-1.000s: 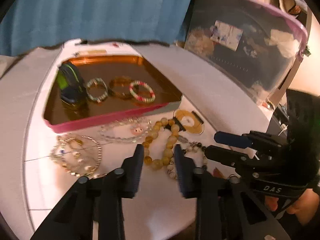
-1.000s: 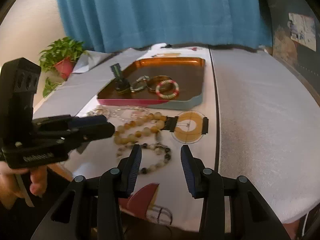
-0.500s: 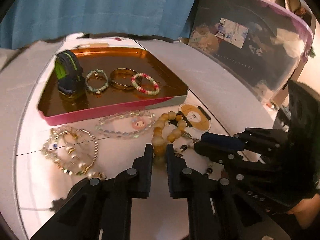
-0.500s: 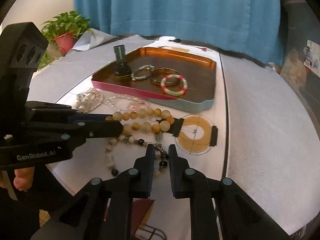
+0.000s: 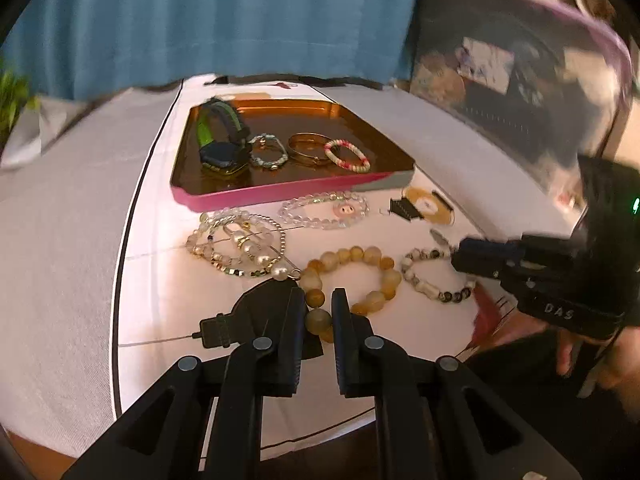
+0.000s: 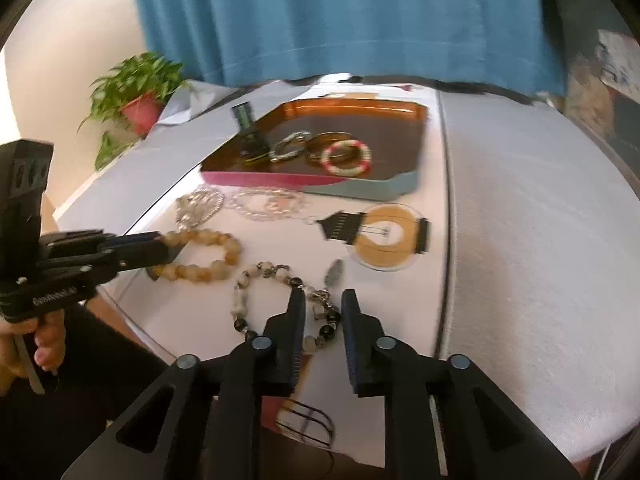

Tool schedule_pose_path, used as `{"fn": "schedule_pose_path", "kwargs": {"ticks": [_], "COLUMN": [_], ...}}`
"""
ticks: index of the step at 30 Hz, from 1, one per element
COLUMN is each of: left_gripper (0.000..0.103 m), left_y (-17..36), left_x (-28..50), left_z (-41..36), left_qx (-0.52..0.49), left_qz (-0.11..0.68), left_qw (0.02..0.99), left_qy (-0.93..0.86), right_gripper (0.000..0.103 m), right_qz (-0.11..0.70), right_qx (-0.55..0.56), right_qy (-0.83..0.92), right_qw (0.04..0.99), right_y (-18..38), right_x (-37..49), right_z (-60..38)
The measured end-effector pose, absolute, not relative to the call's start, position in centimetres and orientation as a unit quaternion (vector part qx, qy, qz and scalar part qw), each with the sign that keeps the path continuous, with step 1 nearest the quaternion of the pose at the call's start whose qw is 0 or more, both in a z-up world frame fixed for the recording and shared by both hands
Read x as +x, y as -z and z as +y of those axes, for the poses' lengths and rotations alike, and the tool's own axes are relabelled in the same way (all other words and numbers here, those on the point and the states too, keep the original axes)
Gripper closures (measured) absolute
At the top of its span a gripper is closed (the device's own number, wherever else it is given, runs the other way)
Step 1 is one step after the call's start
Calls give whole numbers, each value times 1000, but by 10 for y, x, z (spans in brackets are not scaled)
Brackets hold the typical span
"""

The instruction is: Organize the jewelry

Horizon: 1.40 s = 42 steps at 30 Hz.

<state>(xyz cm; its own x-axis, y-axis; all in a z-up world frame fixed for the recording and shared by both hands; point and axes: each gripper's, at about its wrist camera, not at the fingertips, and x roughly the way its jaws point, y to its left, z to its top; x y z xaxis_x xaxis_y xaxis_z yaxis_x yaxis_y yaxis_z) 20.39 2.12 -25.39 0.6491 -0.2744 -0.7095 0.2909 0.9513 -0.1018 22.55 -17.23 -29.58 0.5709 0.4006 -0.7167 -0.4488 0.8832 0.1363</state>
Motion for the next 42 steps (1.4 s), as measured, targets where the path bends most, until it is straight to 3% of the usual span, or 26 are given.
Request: {"fn": "schedule_pose_path", "kwargs": {"ticks": [5, 8, 10, 12, 18, 20, 25, 35, 42], "left_gripper": [87, 94, 94, 94, 94, 94, 94, 93, 88], "left_y": [261, 262, 262, 261, 256, 248, 238, 256, 261], "left_x": [211, 215, 213, 211, 207, 202, 189, 184, 190], "left_z": [20, 21, 17, 17, 22, 21, 10, 24, 23], "left_qx": [12, 10, 27, 23, -21, -44, -28, -26, -26], "left_qz": [400, 406, 405, 408, 418, 412, 400, 406, 407], "left_qw": [905, 902, 902, 900, 892, 892, 901, 904, 906], "left_qy": [146, 148, 148, 152, 169, 181, 169, 131, 117], "right_gripper": [69, 69, 73, 88, 95, 103, 103, 97, 93], "right_qz": [394, 393, 390, 388, 387, 375, 357, 398, 385], "right_qx": [-31, -62, -89, -102, -52, -50, -49, -75, -81], "right_qy": [-245, -234, -225, -213, -223, -223, -221, -217, -207], "right_qw": [885, 887, 888, 891, 893, 898, 906, 888, 896], "right_y": [297, 298, 297, 297, 289, 283, 273, 295, 293], "right_x": [228, 228, 226, 226, 230, 227, 222, 217, 218], "right_z": [-164, -156, -150, -148, -159, -158, -157, -151, -152]}}
